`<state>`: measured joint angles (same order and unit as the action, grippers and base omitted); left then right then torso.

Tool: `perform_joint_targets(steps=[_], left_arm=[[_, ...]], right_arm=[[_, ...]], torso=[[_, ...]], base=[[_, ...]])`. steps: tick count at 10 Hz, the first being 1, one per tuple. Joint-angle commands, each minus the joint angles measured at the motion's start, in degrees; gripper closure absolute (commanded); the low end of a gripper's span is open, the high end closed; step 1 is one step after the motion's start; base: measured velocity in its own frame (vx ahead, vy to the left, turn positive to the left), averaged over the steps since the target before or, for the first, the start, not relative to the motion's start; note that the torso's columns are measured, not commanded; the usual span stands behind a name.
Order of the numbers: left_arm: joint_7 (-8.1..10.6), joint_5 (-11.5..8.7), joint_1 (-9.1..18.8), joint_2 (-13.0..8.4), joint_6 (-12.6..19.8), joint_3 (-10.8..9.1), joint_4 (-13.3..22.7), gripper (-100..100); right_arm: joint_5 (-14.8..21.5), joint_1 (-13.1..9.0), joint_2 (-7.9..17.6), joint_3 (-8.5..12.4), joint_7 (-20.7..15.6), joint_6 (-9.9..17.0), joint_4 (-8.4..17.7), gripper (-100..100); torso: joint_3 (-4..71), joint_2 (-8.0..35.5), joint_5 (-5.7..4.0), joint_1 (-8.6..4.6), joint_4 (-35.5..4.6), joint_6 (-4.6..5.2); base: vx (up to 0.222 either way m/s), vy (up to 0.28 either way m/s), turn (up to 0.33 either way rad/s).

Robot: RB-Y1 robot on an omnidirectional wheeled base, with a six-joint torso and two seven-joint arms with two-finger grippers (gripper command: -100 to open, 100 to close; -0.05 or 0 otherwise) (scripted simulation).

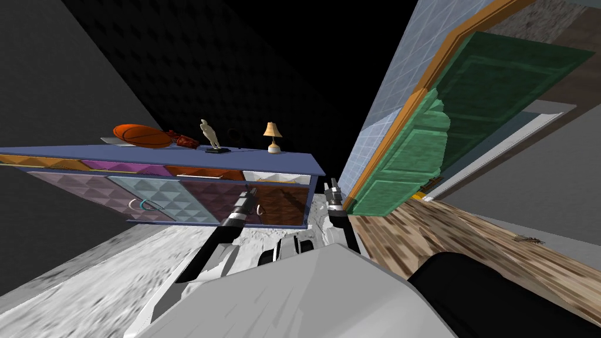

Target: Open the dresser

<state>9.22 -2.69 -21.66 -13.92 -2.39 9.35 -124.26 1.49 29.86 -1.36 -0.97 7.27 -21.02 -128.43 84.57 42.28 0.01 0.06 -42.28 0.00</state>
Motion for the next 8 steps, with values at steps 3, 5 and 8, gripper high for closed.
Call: perform_joint_targets(steps=[3, 5, 8], left_arm=[[0.12, 0.0, 0.0, -0.7, 2.8, 0.01, -1.2, -100], [0.14, 0.0, 0.0, -0.8, 3.0, -0.02, -1.3, -100], [0.34, -0.1, -0.5, -1.1, 4.6, -0.21, -3.4, -100]], right_arm=[[0.0, 0.0, 0.0, 0.0, 0.0, 0.0, 0.0, 0], [0.0, 0.1, 0.0, 0.0, 0.0, 0.0, 0.0, 0], [0.0, 0.0, 0.0, 0.0, 0.0, 0.0, 0.0, 0]], torso=[[0.4, -0.7, -0.04, -0.16, 0.2, 0.00], [0.1, -0.1, -0.01, -0.06, 0.0, 0.00], [0.0, 0.0, -0.03, -0.13, 0.0, 0.00]], base=[[0.127, -0.008, -0.041], [0.134, -0.009, -0.017], [0.098, -0.024, 0.002]])
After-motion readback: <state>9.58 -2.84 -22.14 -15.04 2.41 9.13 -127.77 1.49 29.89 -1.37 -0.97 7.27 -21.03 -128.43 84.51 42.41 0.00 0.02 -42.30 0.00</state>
